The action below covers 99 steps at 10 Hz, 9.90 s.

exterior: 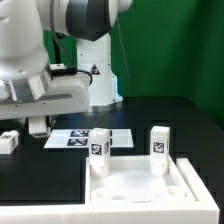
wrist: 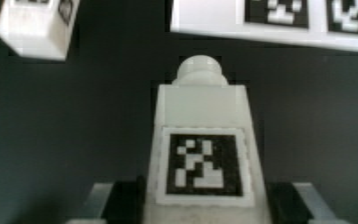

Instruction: Assemble square table

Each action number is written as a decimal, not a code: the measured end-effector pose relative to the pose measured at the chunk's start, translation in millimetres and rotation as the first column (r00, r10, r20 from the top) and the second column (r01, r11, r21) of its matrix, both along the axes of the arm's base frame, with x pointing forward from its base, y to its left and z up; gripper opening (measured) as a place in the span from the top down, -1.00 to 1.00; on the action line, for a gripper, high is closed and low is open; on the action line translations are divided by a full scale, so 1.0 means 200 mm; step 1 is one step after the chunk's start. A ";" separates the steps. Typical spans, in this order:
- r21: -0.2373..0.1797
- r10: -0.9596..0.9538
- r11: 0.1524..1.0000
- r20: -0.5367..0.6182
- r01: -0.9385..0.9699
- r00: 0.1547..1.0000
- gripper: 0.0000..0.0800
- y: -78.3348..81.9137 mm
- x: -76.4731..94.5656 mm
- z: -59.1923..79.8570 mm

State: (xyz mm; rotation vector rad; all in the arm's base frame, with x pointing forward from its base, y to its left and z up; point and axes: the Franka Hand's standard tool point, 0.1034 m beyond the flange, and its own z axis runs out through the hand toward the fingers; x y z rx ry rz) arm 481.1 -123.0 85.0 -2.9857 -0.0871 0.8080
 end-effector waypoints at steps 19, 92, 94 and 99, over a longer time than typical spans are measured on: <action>-0.069 -0.006 0.995 0.658 0.068 0.753 0.28 0.89 0.73 0.15; 0.039 -0.778 0.472 0.489 0.881 0.395 -0.27 1.13 0.75 0.02; 0.040 -0.707 0.596 0.499 0.802 0.501 -0.60 1.12 0.75 0.02; 0.021 -0.339 0.920 0.541 0.390 0.770 -0.62 1.15 0.75 0.02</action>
Offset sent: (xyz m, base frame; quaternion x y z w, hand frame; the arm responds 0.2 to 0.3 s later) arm 0.0480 0.0254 0.0236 -0.1951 0.2766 -0.1262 0.9325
